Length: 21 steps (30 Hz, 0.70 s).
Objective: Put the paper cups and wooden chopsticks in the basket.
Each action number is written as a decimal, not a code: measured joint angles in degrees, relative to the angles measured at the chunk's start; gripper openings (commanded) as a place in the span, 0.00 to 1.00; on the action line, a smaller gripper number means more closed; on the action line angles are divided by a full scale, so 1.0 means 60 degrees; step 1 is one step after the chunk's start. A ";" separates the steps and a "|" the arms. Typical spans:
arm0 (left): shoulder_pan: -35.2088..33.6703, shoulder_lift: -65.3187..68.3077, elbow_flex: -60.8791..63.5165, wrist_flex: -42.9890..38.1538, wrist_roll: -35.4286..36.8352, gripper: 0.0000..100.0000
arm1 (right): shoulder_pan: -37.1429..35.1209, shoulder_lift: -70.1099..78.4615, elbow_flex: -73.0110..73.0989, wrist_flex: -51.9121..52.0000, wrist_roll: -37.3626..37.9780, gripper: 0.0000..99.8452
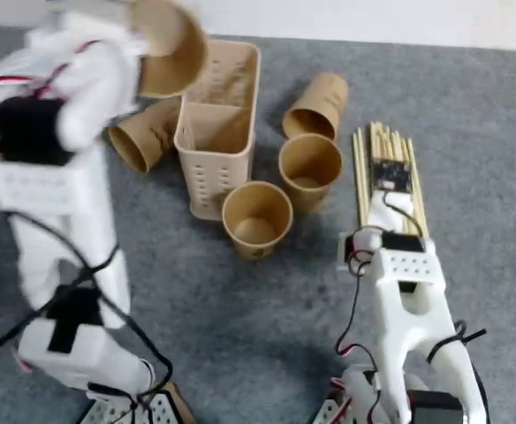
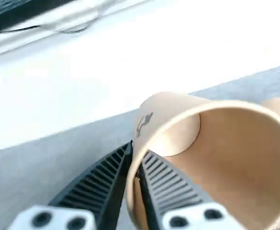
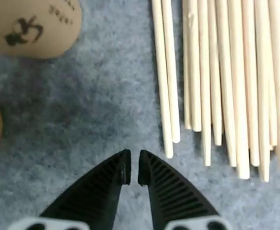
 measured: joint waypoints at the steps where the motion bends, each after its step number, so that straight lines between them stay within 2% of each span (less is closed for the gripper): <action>1: 0.0249 0.0278 -0.0015 -0.0088 0.0147 0.00 | 0.0000 0.0000 0.0029 -0.0044 0.0000 0.05; 7: 0.1158 0.2125 0.0000 -0.0601 0.0806 0.00 | 0.0000 0.0000 0.0073 -0.0103 0.0000 0.05; 11: 0.1201 0.2828 0.0000 -0.0864 0.0850 0.01 | 0.0000 0.0000 0.0073 -0.0103 0.0000 0.05; 17: 0.1128 0.3033 0.0000 -0.0879 0.0879 0.19 | 0.0000 0.0000 0.0073 -0.0103 0.0000 0.05; 21: 0.0982 0.3048 0.0000 -0.0879 0.0879 0.18 | 0.0000 0.0000 0.0073 -0.0103 0.0000 0.05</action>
